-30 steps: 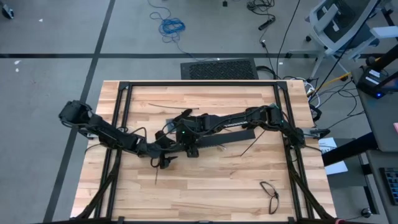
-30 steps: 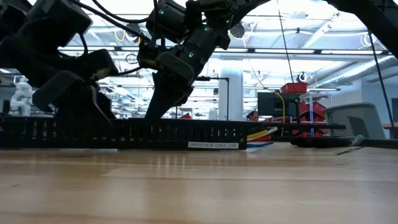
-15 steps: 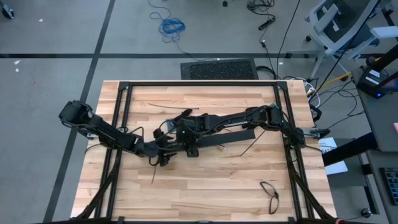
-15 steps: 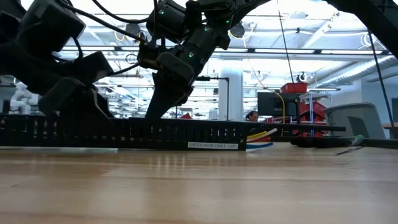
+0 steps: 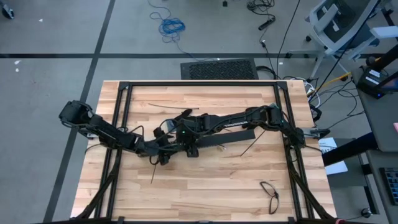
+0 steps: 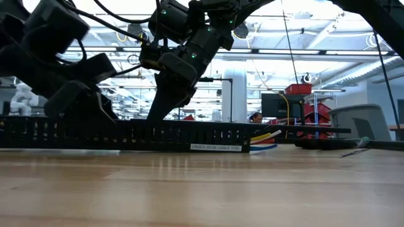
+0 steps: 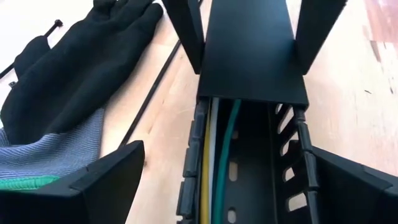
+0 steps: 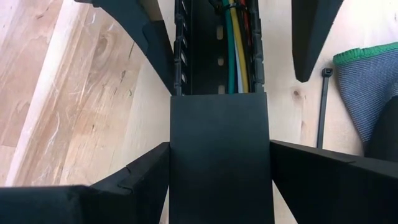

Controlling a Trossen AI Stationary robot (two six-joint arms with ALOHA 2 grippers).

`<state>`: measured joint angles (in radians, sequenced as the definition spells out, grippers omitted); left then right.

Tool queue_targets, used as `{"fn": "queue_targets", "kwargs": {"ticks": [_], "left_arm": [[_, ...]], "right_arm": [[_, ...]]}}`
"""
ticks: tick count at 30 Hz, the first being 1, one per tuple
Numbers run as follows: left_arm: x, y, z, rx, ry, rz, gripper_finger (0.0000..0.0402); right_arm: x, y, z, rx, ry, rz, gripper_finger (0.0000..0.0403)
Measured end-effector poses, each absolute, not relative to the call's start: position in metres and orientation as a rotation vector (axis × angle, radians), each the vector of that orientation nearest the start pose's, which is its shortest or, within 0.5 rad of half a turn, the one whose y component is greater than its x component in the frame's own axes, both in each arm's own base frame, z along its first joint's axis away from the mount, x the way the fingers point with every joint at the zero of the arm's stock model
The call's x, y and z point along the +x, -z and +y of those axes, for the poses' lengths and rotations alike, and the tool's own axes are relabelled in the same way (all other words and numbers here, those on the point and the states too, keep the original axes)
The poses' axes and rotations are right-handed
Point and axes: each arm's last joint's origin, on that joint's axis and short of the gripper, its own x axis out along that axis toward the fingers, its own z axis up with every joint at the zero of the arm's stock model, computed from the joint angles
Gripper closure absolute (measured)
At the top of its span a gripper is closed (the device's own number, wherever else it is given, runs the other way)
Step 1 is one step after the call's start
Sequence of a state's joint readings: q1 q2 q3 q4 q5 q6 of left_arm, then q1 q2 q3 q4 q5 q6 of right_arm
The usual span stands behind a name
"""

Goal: Ziptie cables
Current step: Close the cable duct

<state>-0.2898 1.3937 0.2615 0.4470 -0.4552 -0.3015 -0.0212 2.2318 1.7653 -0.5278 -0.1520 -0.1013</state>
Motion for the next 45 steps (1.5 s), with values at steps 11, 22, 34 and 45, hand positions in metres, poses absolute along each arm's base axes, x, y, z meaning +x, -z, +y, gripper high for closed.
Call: {"fn": "queue_targets", "kwargs": {"ticks": [11,22,34,45], "left_arm": [[0.1992,-0.1076,-0.0486,-0.069,-0.232,0.608,0.0061],[0.2015,-0.1105,-0.0479,-0.037,-0.232,0.576,0.0064],[0.2007,-0.1096,-0.0488,-0.036,-0.219,0.588,0.0064],[0.2001,-0.1087,-0.0484,-0.026,-0.225,0.598,0.0064]], "right_arm": [[0.4805,-0.1745,-0.0058,-0.003,-0.168,0.983,0.0154],[0.4806,-0.1721,-0.0058,-0.019,-0.178,0.988,0.0154],[0.4802,-0.1716,-0.0062,-0.024,-0.154,0.998,0.0154],[0.4814,-0.1689,-0.0064,-0.025,-0.158,0.998,0.0154]]}}
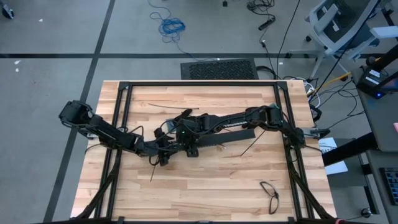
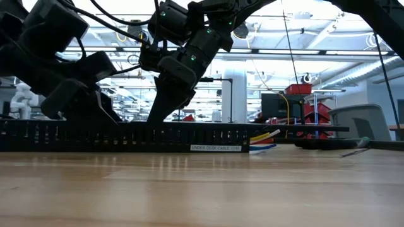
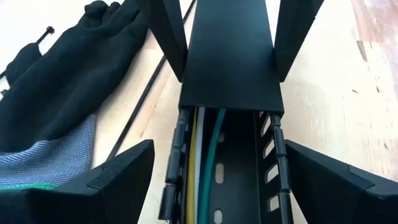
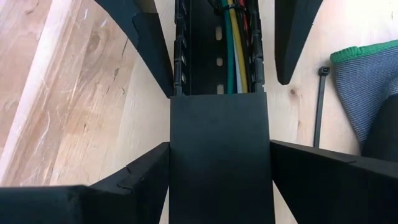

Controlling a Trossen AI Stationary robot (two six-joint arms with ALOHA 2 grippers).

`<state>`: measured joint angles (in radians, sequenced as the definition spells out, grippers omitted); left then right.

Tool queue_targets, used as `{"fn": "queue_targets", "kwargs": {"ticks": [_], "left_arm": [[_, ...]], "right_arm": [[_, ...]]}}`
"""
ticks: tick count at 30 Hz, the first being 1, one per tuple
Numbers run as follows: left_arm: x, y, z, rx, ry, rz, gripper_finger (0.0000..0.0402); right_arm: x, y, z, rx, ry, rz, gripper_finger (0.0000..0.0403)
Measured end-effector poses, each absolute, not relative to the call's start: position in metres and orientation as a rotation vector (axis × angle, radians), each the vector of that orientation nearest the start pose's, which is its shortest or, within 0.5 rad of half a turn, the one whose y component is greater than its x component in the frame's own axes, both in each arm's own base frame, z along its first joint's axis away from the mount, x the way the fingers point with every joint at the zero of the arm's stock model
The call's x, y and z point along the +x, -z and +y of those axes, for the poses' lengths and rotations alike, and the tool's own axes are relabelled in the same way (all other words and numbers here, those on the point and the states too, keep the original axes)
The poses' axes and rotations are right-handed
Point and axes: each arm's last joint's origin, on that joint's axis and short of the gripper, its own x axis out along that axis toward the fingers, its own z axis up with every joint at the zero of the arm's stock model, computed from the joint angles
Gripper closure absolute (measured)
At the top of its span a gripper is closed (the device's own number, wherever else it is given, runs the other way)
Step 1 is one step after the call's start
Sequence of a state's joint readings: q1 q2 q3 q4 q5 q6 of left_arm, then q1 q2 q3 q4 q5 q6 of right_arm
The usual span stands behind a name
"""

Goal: Ziptie cables
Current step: Close the cable duct

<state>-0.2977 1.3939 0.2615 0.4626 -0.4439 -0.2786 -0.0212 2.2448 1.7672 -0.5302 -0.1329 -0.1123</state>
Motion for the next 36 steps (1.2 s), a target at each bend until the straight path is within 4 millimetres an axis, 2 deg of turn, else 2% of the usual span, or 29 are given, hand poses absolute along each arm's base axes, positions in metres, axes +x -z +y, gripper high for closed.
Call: {"fn": "queue_targets", "kwargs": {"ticks": [12,22,36], "left_arm": [[0.1979,-0.1067,-0.0471,0.005,-0.226,0.608,0.0066],[0.1978,-0.1078,-0.0472,-0.014,-0.221,0.569,0.0114],[0.2015,-0.0988,-0.0476,-0.012,-0.227,0.578,0.0117]], "right_arm": [[0.4813,-0.1683,-0.0064,-0.027,-0.16,1.0,0.0154],[0.4814,-0.1677,-0.0064,-0.029,-0.157,1.0,0.0154],[0.4816,-0.1672,-0.0066,-0.027,-0.156,0.999,0.0154]]}}
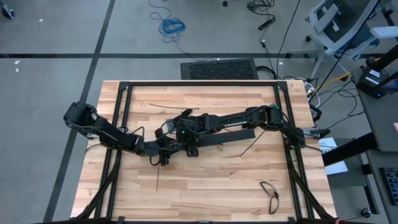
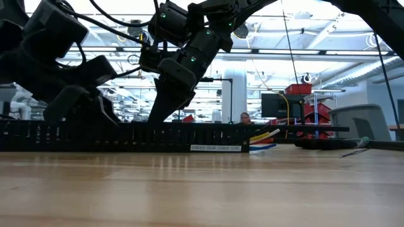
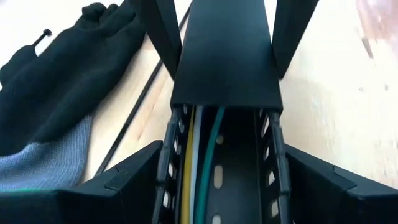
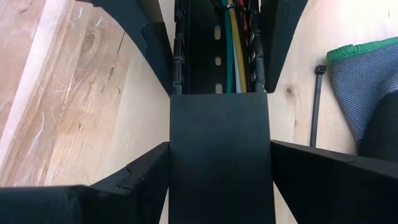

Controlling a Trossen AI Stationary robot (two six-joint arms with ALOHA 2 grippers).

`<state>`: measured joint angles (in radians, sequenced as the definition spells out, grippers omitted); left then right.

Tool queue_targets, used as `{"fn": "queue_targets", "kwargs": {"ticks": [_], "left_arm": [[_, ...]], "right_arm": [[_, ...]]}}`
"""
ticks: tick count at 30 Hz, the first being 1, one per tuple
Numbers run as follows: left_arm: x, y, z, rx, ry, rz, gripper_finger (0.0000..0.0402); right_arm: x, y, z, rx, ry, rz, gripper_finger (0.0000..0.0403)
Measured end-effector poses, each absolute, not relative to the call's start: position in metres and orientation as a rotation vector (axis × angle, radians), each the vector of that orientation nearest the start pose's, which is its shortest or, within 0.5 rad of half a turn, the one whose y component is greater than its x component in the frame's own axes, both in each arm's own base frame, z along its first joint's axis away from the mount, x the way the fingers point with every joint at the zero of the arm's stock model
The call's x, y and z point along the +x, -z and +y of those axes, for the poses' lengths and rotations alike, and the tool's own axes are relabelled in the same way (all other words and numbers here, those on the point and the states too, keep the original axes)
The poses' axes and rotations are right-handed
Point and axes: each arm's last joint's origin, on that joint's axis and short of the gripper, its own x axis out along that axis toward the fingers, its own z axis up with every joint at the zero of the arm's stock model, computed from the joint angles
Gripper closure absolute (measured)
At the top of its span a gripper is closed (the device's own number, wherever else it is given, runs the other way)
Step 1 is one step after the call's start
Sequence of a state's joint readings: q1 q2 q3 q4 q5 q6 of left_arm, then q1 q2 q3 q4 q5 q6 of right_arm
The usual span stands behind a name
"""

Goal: Ziptie cables
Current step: Close the cable duct

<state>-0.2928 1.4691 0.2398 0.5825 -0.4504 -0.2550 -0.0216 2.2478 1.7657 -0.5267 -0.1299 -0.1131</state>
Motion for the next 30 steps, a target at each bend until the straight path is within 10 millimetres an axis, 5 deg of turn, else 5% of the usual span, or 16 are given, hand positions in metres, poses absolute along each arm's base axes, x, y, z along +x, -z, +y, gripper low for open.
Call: {"fn": "queue_targets", "kwargs": {"ticks": [30], "left_arm": [[0.1992,-0.1073,-0.0475,-0.042,-0.226,0.562,0.016]], "right_arm": [[0.4822,-0.167,-0.0066,-0.024,-0.154,0.992,0.0154]]}}
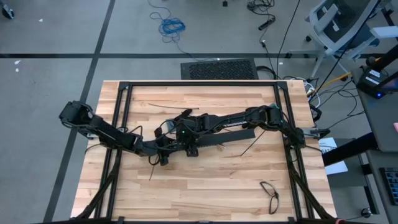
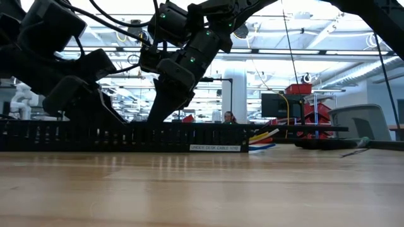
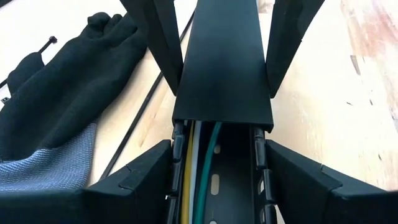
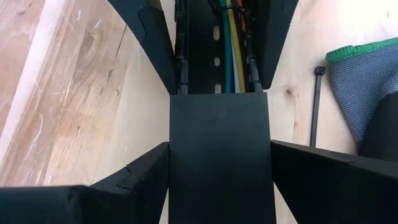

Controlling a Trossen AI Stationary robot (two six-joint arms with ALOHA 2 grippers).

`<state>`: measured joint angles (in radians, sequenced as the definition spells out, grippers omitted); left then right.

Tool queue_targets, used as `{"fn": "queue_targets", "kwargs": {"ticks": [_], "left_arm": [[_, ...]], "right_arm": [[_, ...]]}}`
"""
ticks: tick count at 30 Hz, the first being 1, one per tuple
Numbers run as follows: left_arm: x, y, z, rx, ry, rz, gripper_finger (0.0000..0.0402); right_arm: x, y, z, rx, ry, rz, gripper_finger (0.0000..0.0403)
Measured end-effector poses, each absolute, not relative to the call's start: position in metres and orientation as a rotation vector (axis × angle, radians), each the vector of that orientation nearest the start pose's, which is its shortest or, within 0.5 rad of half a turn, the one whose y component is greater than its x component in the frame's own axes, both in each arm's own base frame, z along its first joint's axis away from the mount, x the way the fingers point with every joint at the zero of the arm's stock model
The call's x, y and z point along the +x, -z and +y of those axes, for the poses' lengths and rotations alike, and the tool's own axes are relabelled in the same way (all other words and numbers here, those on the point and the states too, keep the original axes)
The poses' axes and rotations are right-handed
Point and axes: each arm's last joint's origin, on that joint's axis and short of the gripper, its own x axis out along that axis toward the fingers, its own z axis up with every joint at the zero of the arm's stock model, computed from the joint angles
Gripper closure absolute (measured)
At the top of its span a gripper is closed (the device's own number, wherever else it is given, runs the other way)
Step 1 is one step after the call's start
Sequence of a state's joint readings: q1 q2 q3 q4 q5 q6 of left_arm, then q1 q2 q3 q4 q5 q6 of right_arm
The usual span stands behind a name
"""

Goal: Ziptie cables
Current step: Close the cable duct

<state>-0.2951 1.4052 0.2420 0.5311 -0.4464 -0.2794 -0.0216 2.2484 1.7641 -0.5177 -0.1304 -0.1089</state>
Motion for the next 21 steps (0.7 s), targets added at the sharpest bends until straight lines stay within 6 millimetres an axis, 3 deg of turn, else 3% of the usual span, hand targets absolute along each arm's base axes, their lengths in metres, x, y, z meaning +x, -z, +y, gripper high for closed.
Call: {"fn": "queue_targets", "kwargs": {"ticks": [21], "left_arm": [[0.1978,-0.1059,-0.0473,-0.018,-0.244,0.575,0.016]], "right_arm": [[0.4893,-0.1688,-0.0062,-0.039,-0.156,0.91,0.0154]]}}
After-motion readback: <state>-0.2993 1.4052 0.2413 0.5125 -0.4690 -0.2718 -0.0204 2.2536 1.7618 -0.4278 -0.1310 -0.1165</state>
